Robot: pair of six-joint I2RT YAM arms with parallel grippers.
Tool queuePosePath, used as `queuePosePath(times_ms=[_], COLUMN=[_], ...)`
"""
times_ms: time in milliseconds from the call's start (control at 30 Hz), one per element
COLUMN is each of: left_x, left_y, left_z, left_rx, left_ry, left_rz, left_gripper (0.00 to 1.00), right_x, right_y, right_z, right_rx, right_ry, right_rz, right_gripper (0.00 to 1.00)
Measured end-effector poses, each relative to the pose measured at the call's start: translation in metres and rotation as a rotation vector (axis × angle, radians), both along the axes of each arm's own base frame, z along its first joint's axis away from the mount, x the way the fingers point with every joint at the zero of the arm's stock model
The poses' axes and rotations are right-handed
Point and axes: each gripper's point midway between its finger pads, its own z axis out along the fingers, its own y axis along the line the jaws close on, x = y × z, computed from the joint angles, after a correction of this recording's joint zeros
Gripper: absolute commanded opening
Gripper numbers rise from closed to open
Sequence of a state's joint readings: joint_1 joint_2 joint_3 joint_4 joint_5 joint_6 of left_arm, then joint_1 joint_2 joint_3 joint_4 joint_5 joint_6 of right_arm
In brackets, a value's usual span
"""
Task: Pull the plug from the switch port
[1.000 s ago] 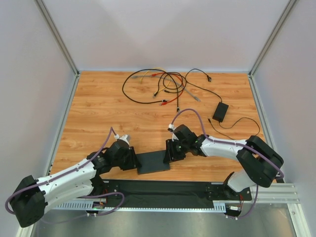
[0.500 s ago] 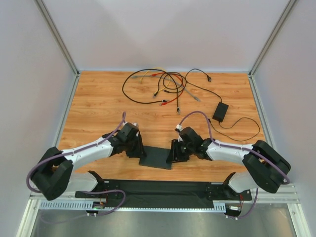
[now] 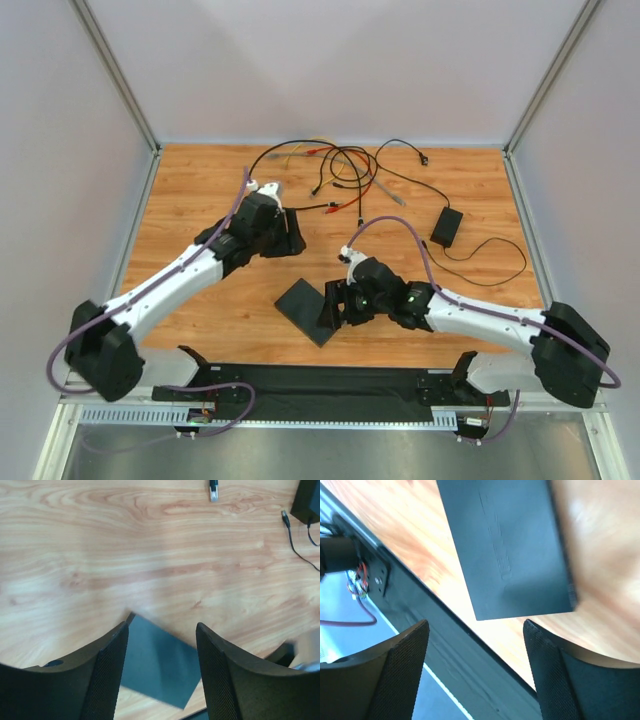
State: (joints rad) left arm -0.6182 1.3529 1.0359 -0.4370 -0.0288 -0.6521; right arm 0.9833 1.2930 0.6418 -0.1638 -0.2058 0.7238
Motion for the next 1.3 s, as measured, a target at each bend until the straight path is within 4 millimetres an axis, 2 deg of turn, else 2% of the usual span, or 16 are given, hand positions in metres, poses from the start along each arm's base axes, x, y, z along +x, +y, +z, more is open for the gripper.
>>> queuePosePath(times_ms=[100,167,200,267,367,433,500,633,867,1133,1300], left_x=[-0.025,-0.048,-0.063,-0.089,-0.122,-0.138,-0.143,-0.139,-0.125,-0.082,-0.043], left_y=[0.019,0.029,0.035,0.041,0.049,0.052,0.05,0.038,0.02,0.002,-0.016], left_z=[0.011,0.0,-0.013,-0.042,-0.084,-0.104,-0.11,-0.111,-0.128,-0.118,-0.113], left_rx=[-0.031,-0.061,-0.079,-0.11,-0.14,-0.162,-0.189,-0.258,-0.272,-0.24,-0.216], left_ry=[-0.029,-0.002,0.03,0.109,0.232,0.299,0.328,0.346,0.406,0.384,0.367], left_rz=[0.017,0.024,0.027,0.037,0.054,0.073,0.082,0.095,0.1,0.09,0.05], left_gripper=[0.64,0.64,0.64,0.64,0.64,0.64,0.64,0.64,0.62,0.63,0.59], right_x=[0.019,0.034,0.04,0.053,0.069,0.074,0.076,0.069,0.062,0.049,0.033], right_y=[-0.01,-0.019,-0.023,-0.03,-0.033,-0.032,-0.031,-0.028,-0.012,-0.01,0.004], right_z=[0.024,0.032,0.032,0.028,0.014,0.002,-0.012,-0.033,-0.026,-0.033,-0.038], right_rx=[-0.004,-0.02,-0.032,-0.055,-0.088,-0.1,-0.11,-0.111,-0.011,0.02,0.037], right_ry=[-0.102,-0.144,-0.153,-0.146,-0.108,-0.071,-0.024,0.057,0.084,0.132,0.17], right_rz=[-0.021,-0.025,-0.025,-0.013,0.009,0.028,0.048,0.083,0.119,0.116,0.154], right_gripper=[0.81,0.81,0.81,0.8,0.71,0.66,0.58,0.52,0.44,0.43,0.43])
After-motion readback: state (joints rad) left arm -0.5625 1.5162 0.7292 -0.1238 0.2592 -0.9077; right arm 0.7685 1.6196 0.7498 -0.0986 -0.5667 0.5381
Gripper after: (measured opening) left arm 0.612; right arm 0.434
